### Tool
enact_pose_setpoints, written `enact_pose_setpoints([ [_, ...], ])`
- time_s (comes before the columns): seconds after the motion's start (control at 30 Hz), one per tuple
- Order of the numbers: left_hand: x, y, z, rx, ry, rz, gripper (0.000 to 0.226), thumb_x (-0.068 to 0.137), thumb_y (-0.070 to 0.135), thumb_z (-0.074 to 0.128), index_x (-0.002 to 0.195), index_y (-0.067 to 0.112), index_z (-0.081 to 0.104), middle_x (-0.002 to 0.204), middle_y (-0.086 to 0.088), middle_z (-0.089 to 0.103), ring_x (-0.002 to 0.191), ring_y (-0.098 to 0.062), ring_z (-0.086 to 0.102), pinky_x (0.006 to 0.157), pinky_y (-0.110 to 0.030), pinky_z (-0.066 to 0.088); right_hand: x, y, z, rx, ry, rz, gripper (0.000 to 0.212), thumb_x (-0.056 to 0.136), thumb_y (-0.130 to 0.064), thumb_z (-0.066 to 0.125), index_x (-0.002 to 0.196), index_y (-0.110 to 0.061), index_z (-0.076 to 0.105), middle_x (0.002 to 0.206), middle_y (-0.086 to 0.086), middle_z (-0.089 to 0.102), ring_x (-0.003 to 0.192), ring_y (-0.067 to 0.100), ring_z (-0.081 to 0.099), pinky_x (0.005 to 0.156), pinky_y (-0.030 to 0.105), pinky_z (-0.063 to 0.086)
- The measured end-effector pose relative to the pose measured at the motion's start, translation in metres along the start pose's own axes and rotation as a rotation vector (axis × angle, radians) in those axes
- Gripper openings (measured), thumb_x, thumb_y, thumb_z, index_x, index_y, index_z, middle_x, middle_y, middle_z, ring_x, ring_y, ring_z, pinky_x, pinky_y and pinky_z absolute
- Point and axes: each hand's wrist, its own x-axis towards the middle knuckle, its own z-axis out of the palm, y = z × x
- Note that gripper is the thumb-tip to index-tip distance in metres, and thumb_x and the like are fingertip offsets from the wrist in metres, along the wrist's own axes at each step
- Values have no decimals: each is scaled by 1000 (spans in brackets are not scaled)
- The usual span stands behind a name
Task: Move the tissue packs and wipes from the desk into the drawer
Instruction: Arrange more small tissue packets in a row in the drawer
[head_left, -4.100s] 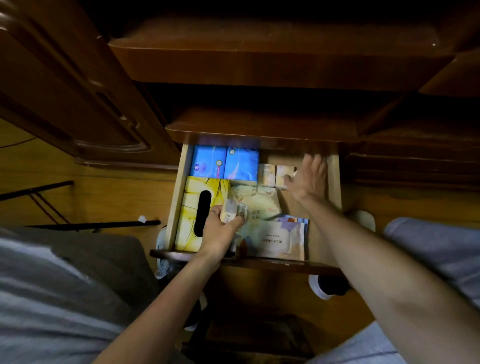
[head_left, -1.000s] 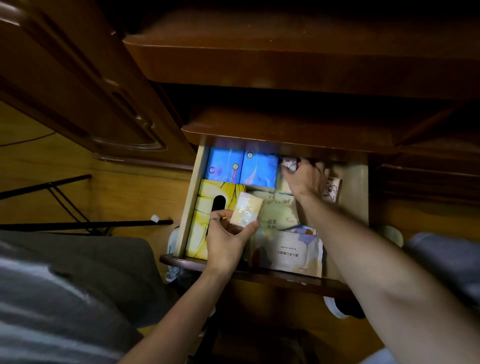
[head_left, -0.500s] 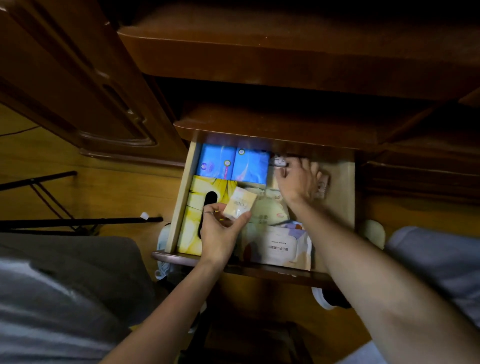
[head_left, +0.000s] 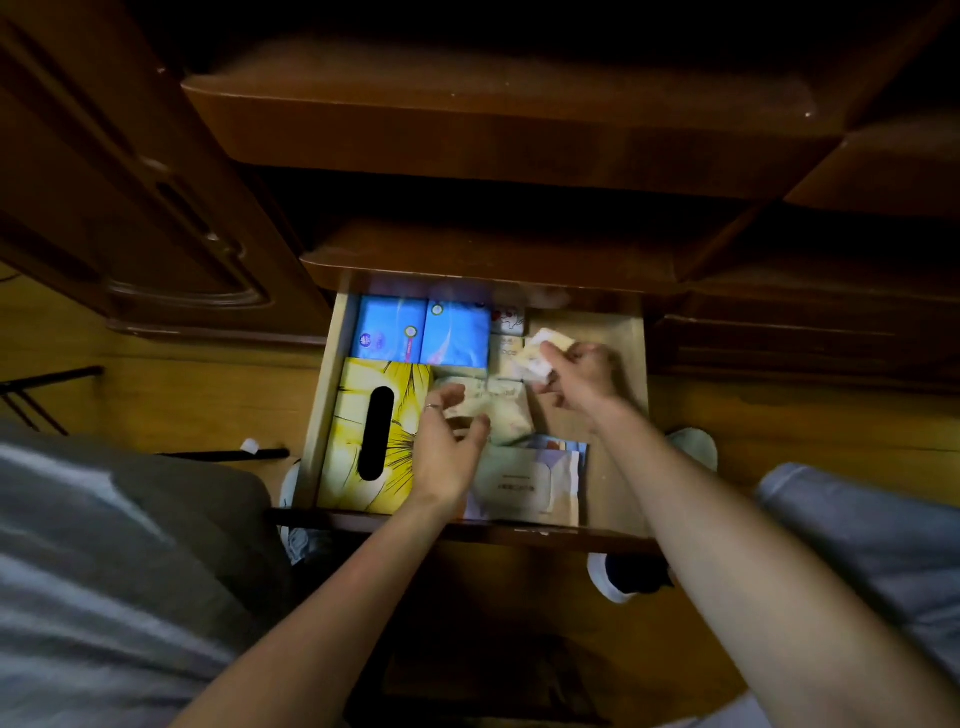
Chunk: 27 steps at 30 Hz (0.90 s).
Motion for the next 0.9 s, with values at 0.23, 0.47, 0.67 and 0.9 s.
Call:
enact_pose_setpoints([
  [0.23,-3,-11,-37,198,81,15,29,90,13,65,111,31,55,102,10,68,92,2,65,76,-6,44,56,-10,15,28,205,8,48,96,-7,63,143,-14,52,128,13,66,81,20,70,54,23,53],
  [0.47,-3,-28,-52,327,48,-2,16,89,17,64,102,28,64,96,13,70,89,-4,66,87,-36,55,71,-10,27,-182,367,-32,29,94,-22,71,121,-15,69,124,11,71,112,31,67,87,30,51],
  [0.67,-2,-28,-56,305,43,27,15,89,18,63,100,29,64,98,16,69,88,-1,65,85,-32,54,68,-13,27,-577,360,-95,25,95,-36,68,115,-22,74,116,6,74,107,29,68,78,29,43],
  [0.9,0,-24,-46,307,41,17,15,88,19,64,98,31,63,92,21,69,84,8,64,73,-10,46,61,0,15,-1259,206,-416,56,98,-58,45,141,-22,53,142,12,54,132,35,43,106,44,34],
])
